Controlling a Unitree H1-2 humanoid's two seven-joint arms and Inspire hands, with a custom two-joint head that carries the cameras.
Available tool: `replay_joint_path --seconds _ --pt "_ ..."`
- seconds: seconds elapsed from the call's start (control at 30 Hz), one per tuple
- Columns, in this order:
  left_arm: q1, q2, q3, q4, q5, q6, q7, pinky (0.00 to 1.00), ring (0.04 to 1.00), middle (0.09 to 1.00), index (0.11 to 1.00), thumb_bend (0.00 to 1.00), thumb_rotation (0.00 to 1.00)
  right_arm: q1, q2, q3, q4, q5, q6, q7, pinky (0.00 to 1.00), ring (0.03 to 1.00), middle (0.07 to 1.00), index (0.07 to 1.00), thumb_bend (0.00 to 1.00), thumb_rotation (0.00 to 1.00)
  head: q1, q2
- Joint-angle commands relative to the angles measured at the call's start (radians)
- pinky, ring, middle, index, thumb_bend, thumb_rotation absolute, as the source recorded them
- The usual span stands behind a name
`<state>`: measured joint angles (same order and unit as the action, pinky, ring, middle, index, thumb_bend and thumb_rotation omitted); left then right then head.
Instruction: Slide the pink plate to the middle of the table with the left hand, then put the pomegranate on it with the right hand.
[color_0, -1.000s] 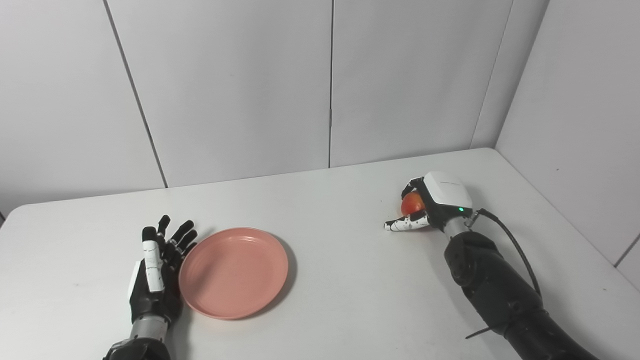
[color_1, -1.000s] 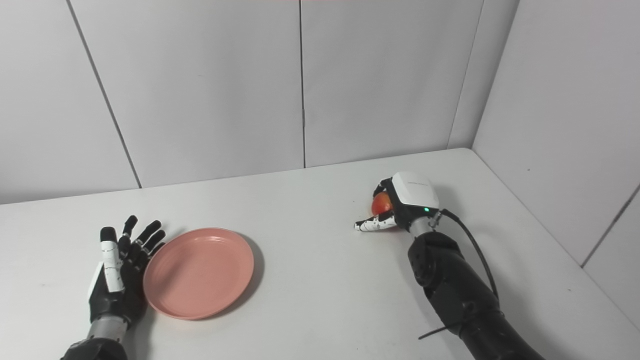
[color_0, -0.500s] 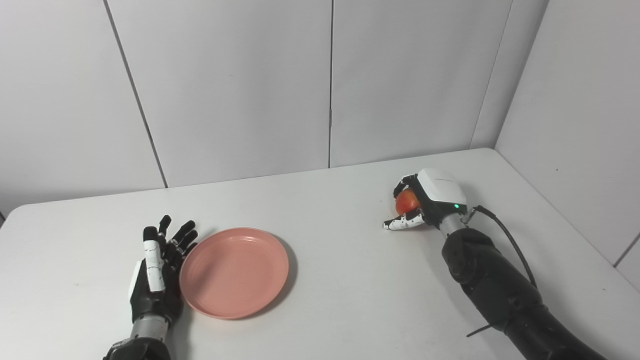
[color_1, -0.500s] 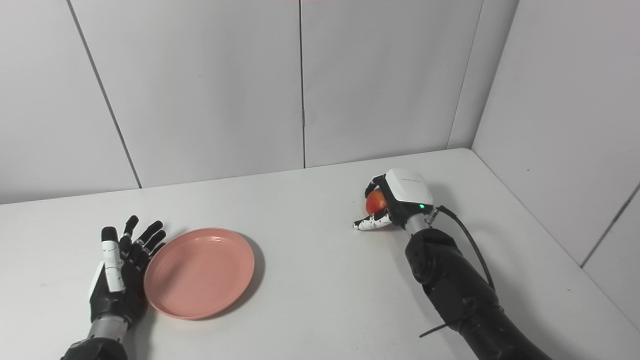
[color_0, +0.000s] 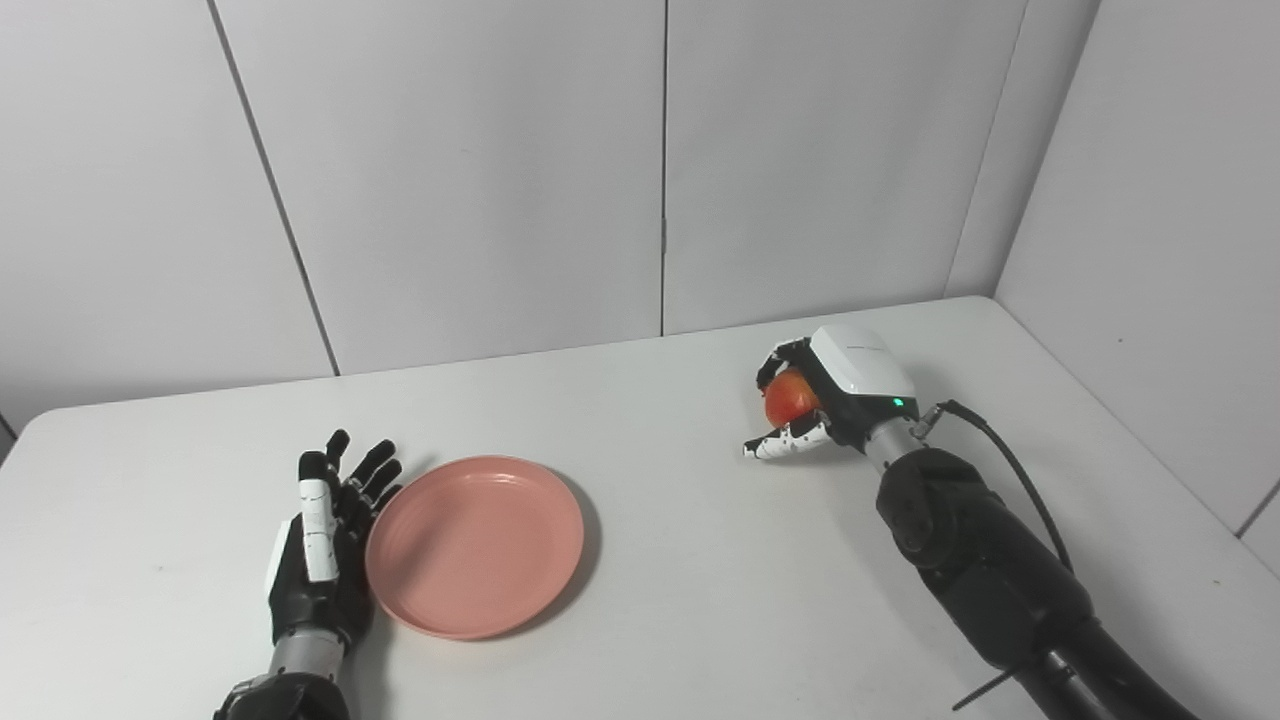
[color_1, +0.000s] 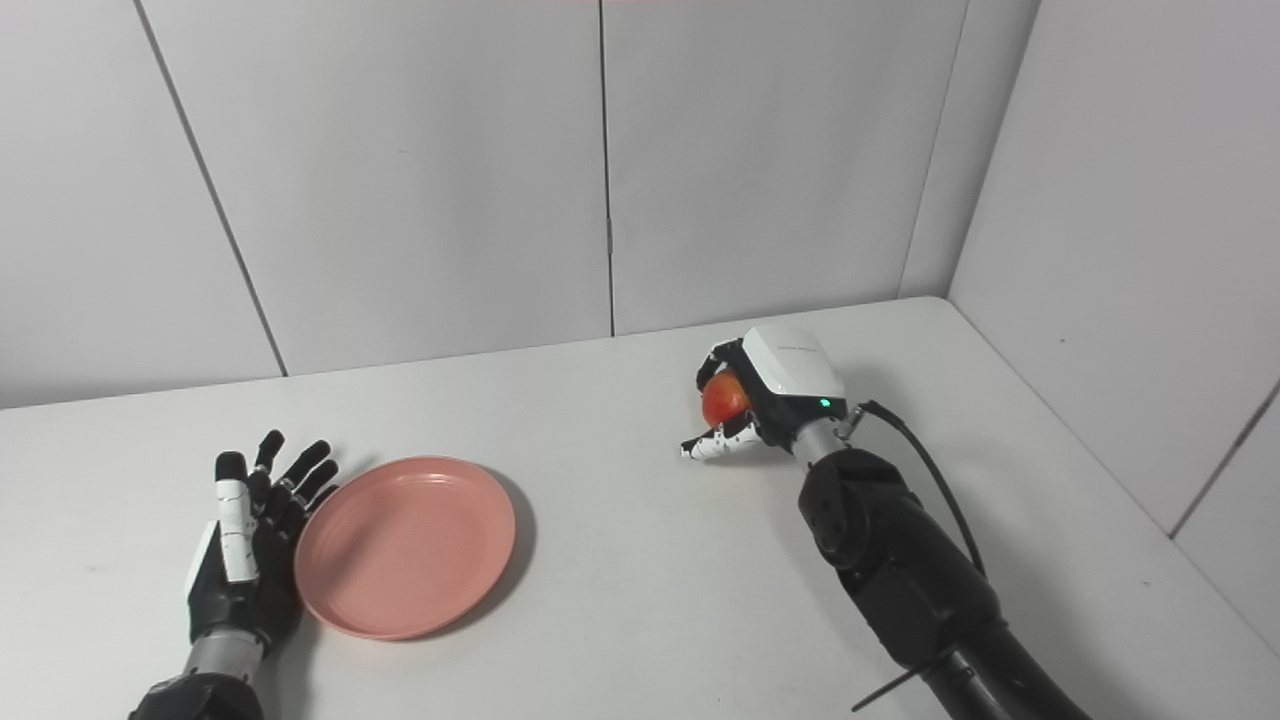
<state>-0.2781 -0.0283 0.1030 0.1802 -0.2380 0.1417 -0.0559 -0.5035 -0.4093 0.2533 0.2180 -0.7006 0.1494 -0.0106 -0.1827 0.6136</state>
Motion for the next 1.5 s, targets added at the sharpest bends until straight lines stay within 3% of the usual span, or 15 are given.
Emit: replay_joint_path --seconds 0.0,0.1,0.23,0.37,0.5,1.03,1.47 --pt "-0.003 -0.022 -0.016 -0.019 0.009 0.016 0.011 0.9 0.892 0.865 1.0 0.91 0.95 -0.058 0.012 -0.028 -0.073 0.033 0.012 0.015 0.19 0.245 0.337 0.481 0.51 0.14 0.022 -0.001" --pt "-0.003 -0.036 -0.024 -0.023 0.02 0.019 0.023 0.87 0.881 0.854 1.0 0.91 0.95 -0.066 0.041 -0.038 -0.135 0.051 0.02 0.043 0.19 0.241 0.331 0.478 0.51 0.14 0.054 -0.002" --pt "-0.001 -0.051 -0.035 -0.029 0.033 0.02 0.036 0.86 0.872 0.846 1.0 0.91 0.95 -0.074 0.085 -0.04 -0.207 0.061 0.056 0.088 0.23 0.292 0.395 0.482 0.51 0.15 0.09 -0.001" --pt "0.001 -0.064 -0.047 -0.04 0.052 0.025 0.053 0.84 0.863 0.838 1.0 0.9 0.96 -0.073 0.123 -0.027 -0.252 0.058 0.051 0.114 0.19 0.25 0.337 0.482 0.51 0.15 0.124 0.003" --pt "0.001 -0.071 -0.056 -0.041 0.069 0.023 0.061 0.84 0.859 0.836 1.0 0.9 0.96 -0.068 0.162 -0.011 -0.278 0.038 0.054 0.13 0.19 0.255 0.347 0.482 0.51 0.15 0.154 0.005" --pt "0.005 -0.077 -0.073 -0.038 0.082 0.014 0.062 0.84 0.861 0.835 1.0 0.9 0.98 -0.051 0.279 0.068 -0.244 -0.001 0.005 0.13 0.2 0.256 0.338 0.48 0.51 0.15 0.189 0.006" --pt "0.003 -0.092 -0.077 -0.04 0.081 0.023 0.069 0.85 0.862 0.835 1.0 0.91 0.97 -0.075 0.32 0.129 -0.179 -0.009 -0.014 0.131 0.18 0.239 0.324 0.479 0.51 0.14 0.265 0.011"
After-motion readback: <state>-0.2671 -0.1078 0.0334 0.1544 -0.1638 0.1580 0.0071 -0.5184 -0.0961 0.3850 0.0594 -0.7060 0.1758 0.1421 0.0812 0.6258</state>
